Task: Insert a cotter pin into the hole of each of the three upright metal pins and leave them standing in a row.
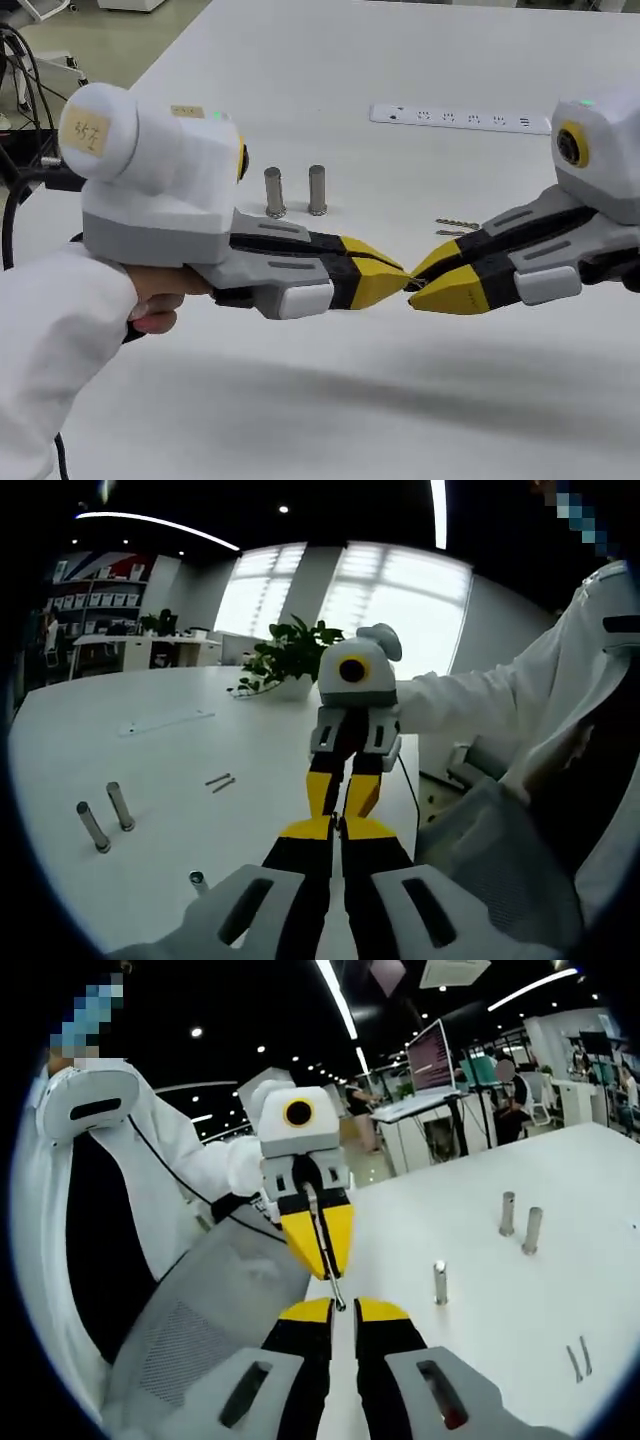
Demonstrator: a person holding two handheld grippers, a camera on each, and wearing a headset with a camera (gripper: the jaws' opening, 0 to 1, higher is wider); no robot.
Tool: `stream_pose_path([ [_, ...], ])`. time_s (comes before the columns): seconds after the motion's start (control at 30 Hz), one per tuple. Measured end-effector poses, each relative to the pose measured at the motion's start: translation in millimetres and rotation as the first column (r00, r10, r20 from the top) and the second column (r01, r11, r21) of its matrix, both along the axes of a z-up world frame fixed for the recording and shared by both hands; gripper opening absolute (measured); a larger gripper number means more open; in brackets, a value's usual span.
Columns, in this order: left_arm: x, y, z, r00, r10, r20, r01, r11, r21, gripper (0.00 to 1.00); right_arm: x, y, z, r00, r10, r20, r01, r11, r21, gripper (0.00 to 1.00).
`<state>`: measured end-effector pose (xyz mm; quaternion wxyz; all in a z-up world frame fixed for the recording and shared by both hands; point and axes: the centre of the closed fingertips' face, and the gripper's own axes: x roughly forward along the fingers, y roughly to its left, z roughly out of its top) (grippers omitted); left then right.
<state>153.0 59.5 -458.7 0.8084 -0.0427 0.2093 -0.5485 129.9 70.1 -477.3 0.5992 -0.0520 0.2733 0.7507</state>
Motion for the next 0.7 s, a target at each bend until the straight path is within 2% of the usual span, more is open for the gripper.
stream_pose_path([
  [0.03,-0.1,-0.2,-0.8,1.0,-0.003,0.004,0.003,1.0,0.006,0.0,4.5,-2.4,-0.9,1.0,0.011,-0.004,-0.011,1.0,0.003,0.01],
  [0.17,-2.4,-0.9,-2.1,1.0,-0.019,0.007,0.019,1.0,0.014,0.0,1.0,-3.0,-1.8,0.999,0.037,0.01,-0.037,0.999,0.0,0.0],
  [0.37,-4.1,-0.5,-3.9,0.999,-0.03,0.018,0.03,0.999,0.024,0.0,1.3,-4.3,-2.9,0.999,0.051,0.001,-0.051,0.999,0.001,0.0],
  [0.47,-3.5,0.6,-5.2,0.999,-0.031,0.026,0.03,0.999,0.031,0.0,2.7,-4.1,-3.4,0.998,0.056,0.03,-0.056,0.998,-0.004,0.0],
  [0.7,-2.0,3.9,-9.2,0.999,-0.033,0.034,0.031,0.998,0.05,0.0,6.3,-3.0,-4.2,0.997,0.043,0.058,-0.042,0.999,-0.021,0.0],
])
